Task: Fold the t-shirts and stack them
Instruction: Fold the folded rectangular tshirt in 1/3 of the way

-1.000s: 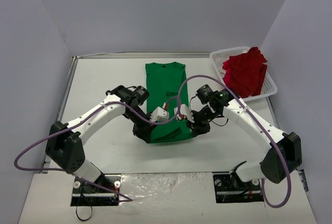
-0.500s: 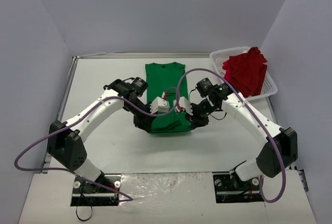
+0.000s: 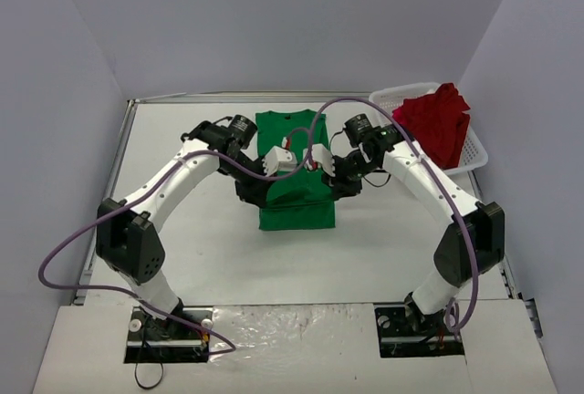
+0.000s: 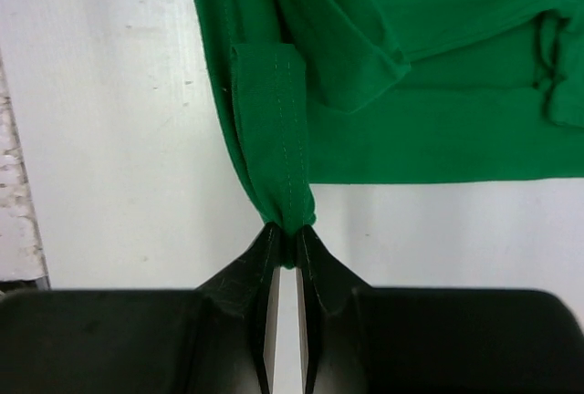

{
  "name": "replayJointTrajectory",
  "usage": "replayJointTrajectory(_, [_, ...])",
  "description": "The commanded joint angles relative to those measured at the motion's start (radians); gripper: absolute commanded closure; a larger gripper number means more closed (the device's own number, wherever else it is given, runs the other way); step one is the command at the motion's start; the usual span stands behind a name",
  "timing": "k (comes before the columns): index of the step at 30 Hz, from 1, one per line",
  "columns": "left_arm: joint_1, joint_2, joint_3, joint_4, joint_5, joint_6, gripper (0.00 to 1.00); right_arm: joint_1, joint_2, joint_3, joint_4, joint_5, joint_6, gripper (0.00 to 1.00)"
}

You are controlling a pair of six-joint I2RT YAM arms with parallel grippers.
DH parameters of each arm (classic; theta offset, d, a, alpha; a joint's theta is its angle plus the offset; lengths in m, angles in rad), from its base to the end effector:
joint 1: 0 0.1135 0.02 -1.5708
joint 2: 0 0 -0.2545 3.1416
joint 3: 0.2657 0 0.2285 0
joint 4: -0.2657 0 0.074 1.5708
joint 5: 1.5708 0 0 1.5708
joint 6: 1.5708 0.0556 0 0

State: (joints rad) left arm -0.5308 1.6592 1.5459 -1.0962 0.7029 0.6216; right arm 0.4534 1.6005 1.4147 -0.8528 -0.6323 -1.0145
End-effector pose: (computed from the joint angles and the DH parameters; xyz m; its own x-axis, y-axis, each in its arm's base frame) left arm 0.2487 -0.1877 0.2928 -0.3161 0.7008 -0.6395 0.9440 0.1651 -0.2857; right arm 0.2694 0.1678 0.2837 0.1200 -0.7036 -0.7004 -0.9868 -0.0070 -0.1620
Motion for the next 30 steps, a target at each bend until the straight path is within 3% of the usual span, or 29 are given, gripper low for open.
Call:
replayJointTrajectory(1, [0.012, 0.037, 0.124, -0.034, 0.0, 0.075, 0.98, -0.031, 0.071, 0.081, -0.012, 0.046, 0.014, 1.0])
replayJointTrajectory(7, [0.072, 0.241, 0.319, -0.129, -0.016, 0.161, 0.98, -0.073, 0.22, 0.236, -0.015, 0.043, -0.006, 1.0])
replayJointTrajectory(18, [0.149, 0.674, 0.873, -0.39, -0.023, 0.273, 0.98, -0.14, 0.585, 0.564, -0.029, -0.001, -0.03, 1.0])
replayJointTrajectory(23, [0.158, 0.728, 0.927, -0.384, -0.037, 0.273, 0.97, -0.148, 0.719, 0.697, -0.04, -0.007, -0.035, 1.0])
replayJointTrajectory(30, [0.167, 0.744, 0.921, -0.343, -0.052, 0.263, 0.98, -0.16, 0.785, 0.753, -0.04, -0.004, -0.035, 1.0])
